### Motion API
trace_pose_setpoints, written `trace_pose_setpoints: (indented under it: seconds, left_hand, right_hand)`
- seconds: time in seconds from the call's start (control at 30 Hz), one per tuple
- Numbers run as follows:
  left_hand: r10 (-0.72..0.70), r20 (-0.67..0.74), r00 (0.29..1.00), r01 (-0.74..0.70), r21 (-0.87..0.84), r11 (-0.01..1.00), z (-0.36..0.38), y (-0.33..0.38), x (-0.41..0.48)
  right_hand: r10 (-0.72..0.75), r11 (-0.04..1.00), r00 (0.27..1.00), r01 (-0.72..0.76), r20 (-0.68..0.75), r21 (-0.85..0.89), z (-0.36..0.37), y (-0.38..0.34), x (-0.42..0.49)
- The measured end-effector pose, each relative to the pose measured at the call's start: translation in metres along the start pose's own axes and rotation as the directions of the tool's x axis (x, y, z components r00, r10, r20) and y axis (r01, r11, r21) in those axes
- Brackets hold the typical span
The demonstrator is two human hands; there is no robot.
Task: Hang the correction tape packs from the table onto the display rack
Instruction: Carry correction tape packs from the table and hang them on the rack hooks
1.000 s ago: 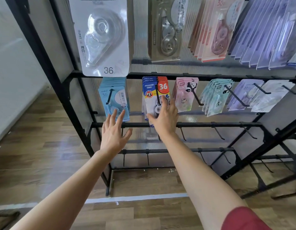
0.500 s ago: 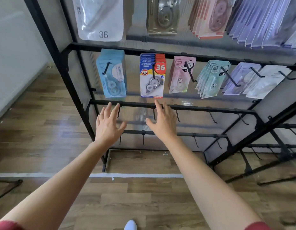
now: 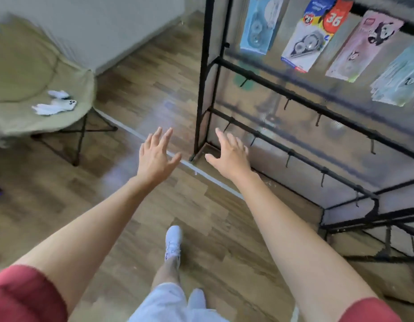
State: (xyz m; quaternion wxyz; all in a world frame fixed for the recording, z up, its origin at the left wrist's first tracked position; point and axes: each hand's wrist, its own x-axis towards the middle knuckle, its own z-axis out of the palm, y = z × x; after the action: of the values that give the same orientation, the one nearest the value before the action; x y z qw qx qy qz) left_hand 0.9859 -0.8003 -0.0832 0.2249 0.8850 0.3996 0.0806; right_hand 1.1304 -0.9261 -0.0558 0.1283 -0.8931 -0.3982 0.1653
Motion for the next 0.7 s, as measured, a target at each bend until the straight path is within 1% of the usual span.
trace_pose_setpoints:
  seconds: [0.1,0.23,0.33,0.47,0.7]
  left_hand:
    - [-0.131,-0.027,0.991,0.131,0.011,0.991,-0.020,-0.041,-0.055]
    - [-0.295,-0.085,0.952,0.299,0.037,0.953,-0.052,-0.102,-0.119]
    - [-0.419,-0.133,0.898,0.421,-0.011,0.907,-0.074,-0.148,-0.165]
    - [-0.548,-0.184,0.816,0.542,-0.086,0.836,-0.100,-0.208,-0.228]
    - [-0.727,-0.202,0.656,0.700,-0.198,0.686,-0.145,-0.328,-0.355]
  right_hand:
    - [-0.108,0.993,0.991,0.111,0.075,-0.044,0.027,-0.041,-0.023]
    - [-0.274,0.952,0.950,0.291,0.148,-0.101,0.064,-0.107,-0.049]
    - [-0.369,0.903,0.904,0.404,0.218,-0.148,0.096,-0.160,-0.072]
    - [-0.457,0.833,0.833,0.524,0.313,-0.179,0.138,-0.229,-0.108]
    - [-0.518,0.784,0.777,0.598,0.357,-0.165,0.227,-0.354,-0.190]
